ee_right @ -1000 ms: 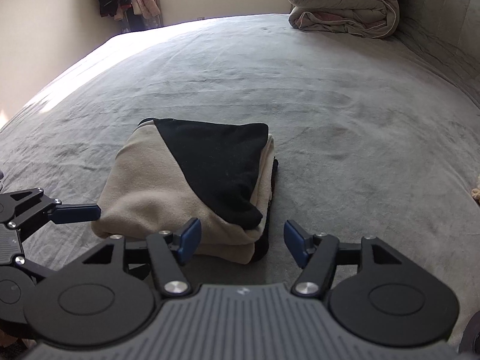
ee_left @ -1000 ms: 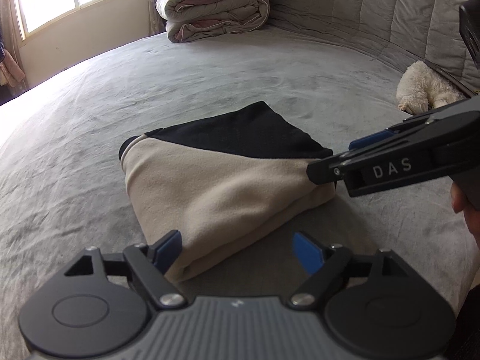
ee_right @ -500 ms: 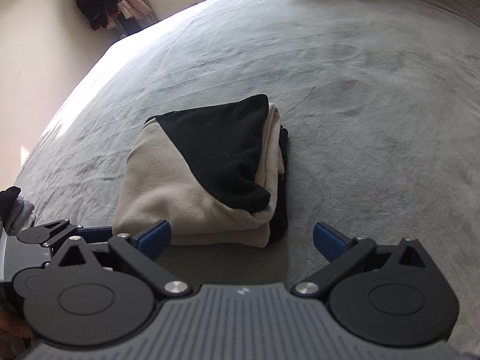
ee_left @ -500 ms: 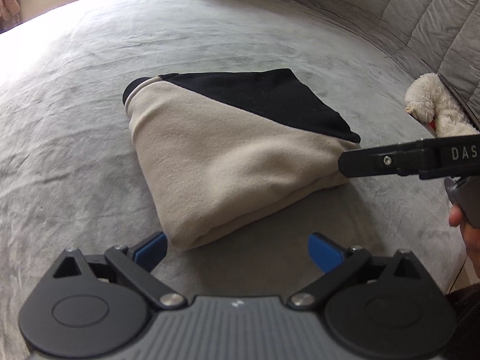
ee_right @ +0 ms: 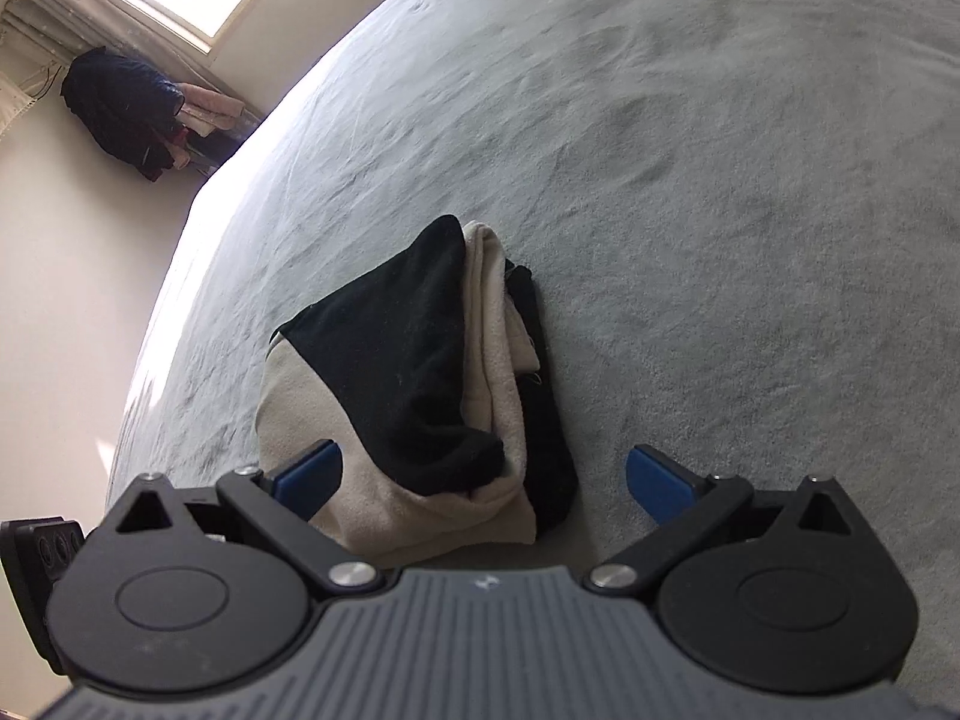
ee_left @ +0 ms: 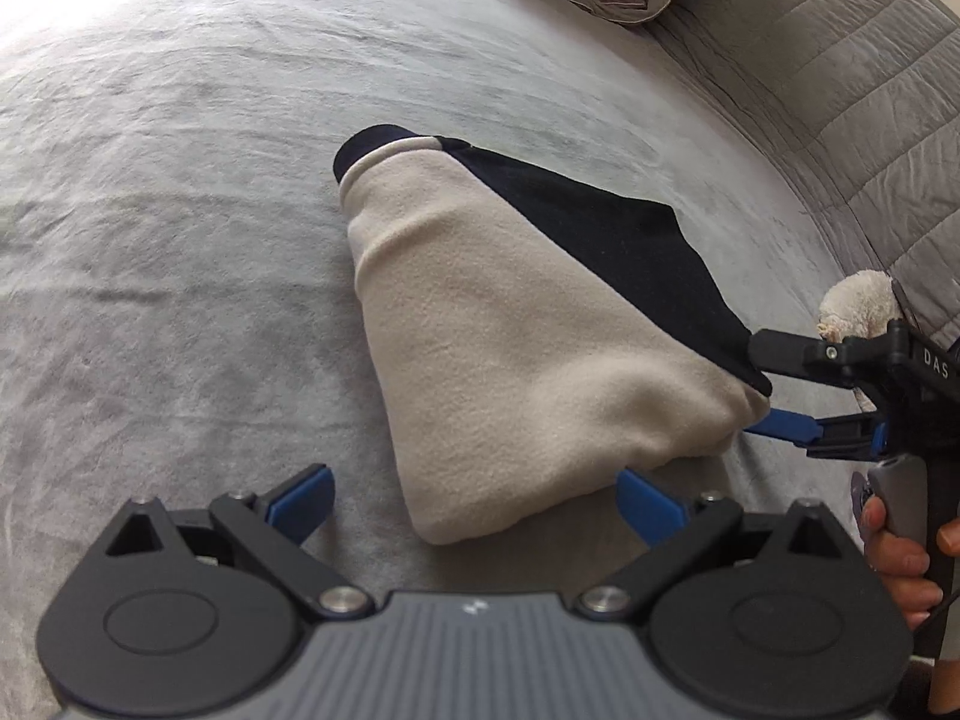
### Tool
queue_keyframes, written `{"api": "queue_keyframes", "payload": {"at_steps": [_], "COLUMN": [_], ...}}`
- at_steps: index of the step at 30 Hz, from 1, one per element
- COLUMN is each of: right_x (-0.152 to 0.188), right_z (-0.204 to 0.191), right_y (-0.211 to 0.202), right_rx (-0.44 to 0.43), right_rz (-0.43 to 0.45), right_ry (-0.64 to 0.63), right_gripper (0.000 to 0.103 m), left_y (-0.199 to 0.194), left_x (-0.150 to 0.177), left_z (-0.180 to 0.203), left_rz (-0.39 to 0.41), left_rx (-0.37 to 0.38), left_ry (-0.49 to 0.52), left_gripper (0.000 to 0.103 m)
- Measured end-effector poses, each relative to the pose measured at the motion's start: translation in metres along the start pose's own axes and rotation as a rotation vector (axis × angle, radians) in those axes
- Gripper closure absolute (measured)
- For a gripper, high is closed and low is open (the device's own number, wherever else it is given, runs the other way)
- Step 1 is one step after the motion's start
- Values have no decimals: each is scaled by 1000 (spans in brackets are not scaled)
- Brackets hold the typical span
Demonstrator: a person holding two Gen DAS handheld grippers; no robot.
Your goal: Fold clothes
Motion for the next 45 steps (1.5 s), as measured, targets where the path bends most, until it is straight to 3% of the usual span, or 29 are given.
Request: {"api": "queue_keyframes", "payload": {"at_steps": [4, 6, 14, 19, 21, 26, 30, 37, 45], "right_x": [-6, -8, -14, -17, -19, -20, -25, -52, -109], "right_z": [1, 2, 4, 5, 7, 10, 4, -21, -2], "right_y": [3, 6, 17, 18, 19, 19, 5, -27, -47], "right_rx": [-58, -76, -106, -120, -119, -152, -192, -195, -193], "right_rz": [17, 12, 35, 83, 100, 110, 122, 173, 268], "right_ry": [53, 77, 109, 127, 138, 180, 207, 110, 114], "right_gripper": [5, 12, 17, 24, 35, 54, 58, 58, 58], "left_y": [3, 5, 11, 15, 20, 21, 9, -1, 19], "left_x": [-10, -15, -29, -39, -43, -47, -52, -86, -146], "left_z": [-10, -15, -28, -41, -44, -35, -29, 7, 51], "left_rz": [36, 55, 142, 226, 255, 292, 319, 342, 364], "left_rx": [74, 105, 217, 259, 264, 224, 224, 236, 282], "left_ry": [-72, -104, -226, -335, -358, -321, -308, -221, -173], "left_gripper": [3, 4, 8, 25, 35, 52, 61, 63, 64]}}
Point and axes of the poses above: each gripper's, at about its wrist camera, not at the fingertips, and y roughly the way its jaws point, z to its right, x to its underside, the point moved 9 cm from there along y, roughly the way its jaws point, and after that the axes turned 7 degrees about -z, right-handed, at the moved point
